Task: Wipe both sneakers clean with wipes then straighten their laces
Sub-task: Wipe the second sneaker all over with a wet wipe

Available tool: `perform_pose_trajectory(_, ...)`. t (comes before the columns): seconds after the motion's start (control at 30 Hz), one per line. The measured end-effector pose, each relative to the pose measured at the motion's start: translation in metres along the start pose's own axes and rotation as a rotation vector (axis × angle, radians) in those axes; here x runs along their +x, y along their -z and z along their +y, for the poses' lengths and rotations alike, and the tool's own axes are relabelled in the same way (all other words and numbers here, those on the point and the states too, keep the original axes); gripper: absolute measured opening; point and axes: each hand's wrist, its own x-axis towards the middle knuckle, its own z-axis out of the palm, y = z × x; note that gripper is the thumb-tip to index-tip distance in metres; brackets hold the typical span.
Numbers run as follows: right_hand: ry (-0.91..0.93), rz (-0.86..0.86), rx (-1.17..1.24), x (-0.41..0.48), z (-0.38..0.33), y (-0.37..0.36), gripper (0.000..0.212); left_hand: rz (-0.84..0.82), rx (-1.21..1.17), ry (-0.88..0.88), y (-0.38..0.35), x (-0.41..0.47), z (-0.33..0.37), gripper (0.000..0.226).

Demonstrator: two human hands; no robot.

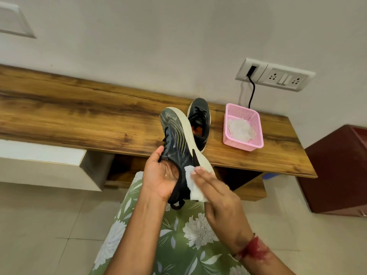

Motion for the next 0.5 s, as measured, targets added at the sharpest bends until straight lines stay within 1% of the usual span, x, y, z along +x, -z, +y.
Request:
perform_pose_trajectory(0.07, 0.064, -0.052, -0.019, -0.015, -0.006, -0.003, 0.061, 0.001, 0.006, -0.008, -0.001, -0.002, 0.000, 0.044)
perform_pose_trajectory(0.13, 0.087, -0.060, 0.040, -0.015, -0.006, 0.003, 0.063, 0.003, -0.001, -0.025, -0.002, -0.002, 0.002, 0.044)
perform_pose_trajectory(0.2, -0.044, 0.045, 0.144, 0.003, -0.001, 0.010, 0.063, 0.008, -0.030, -0.026, -0.001, 0.000, 0.004, 0.044)
perform_pose_trajectory(0.27, -0.200, 0.162, 0.224, 0.025, 0.001, 0.009, 0.059, -0.007, 0.003, -0.011, -0.003, -0.002, 0.002, 0.045)
perform_pose_trajectory(0.3, -0.233, 0.178, 0.232, 0.032, -0.001, 0.005, 0.058, -0.014, 0.021, -0.005, -0.004, -0.003, 0.000, 0.046)
perform_pose_trajectory(0.33, -0.233, 0.158, 0.215, 0.033, -0.008, 0.000, 0.057, -0.014, 0.026, 0.001, -0.006, -0.004, -0.001, 0.045)
perform_pose_trajectory(0.43, -0.152, 0.060, 0.151, 0.013, -0.027, -0.012, 0.059, 0.026, 0.051, -0.022, -0.005, -0.003, 0.001, 0.042)
perform_pose_trajectory(0.5, -0.110, 0.001, 0.205, 0.002, -0.033, -0.007, 0.060, 0.044, 0.073, -0.035, -0.003, -0.001, 0.004, 0.041)
